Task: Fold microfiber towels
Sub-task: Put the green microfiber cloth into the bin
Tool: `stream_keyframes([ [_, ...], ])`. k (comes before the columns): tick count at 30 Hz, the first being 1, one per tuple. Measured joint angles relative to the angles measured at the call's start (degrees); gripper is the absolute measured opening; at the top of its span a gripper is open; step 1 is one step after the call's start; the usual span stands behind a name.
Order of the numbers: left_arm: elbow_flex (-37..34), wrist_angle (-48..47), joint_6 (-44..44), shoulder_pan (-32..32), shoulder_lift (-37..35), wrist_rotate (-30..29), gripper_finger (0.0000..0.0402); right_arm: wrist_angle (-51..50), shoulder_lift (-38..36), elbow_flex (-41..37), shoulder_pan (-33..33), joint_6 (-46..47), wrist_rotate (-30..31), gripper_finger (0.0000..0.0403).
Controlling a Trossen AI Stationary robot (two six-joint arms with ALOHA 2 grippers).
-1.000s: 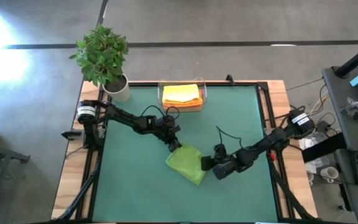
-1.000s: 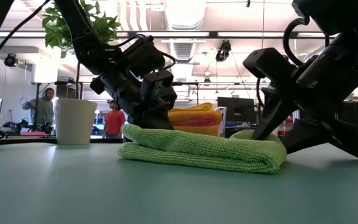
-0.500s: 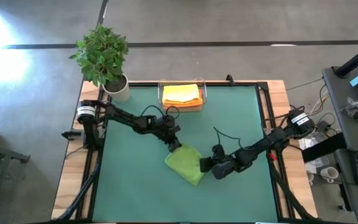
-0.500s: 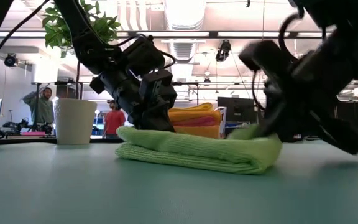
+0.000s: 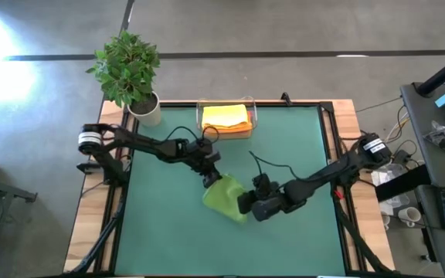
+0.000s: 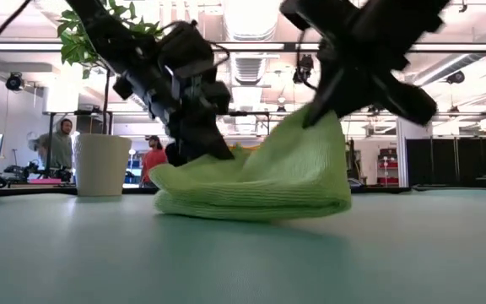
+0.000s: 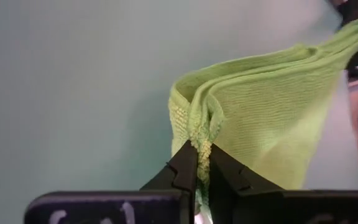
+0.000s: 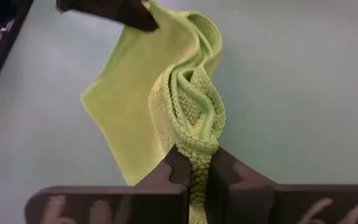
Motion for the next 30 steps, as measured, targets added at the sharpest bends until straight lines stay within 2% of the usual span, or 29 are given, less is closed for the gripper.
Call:
stream_keyframes([
  [8,-0.21,-1.27,1.06,0.11,-8.88,-5.81,0.0005,-16.49,-0.36,10.37,-5.83,-5.09,0.44,0.0009],
  [13,0.06,-5.59,3.7,0.15,-15.47,-13.48,0.0005,-17.69,-0.68,15.23,-9.68,-12.93,0.41,0.0009],
  [20,0.27,-5.51,4.42,1.08,-21.82,-19.92,0.0005,-19.55,-0.7,21.63,-16.17,-25.06,-1.03,0.0009],
  [30,0.38,-4.14,6.03,3.84,-22.77,-26.55,0.0005,-19.46,-0.7,26.47,-24.6,-38.72,-5.77,0.0009],
])
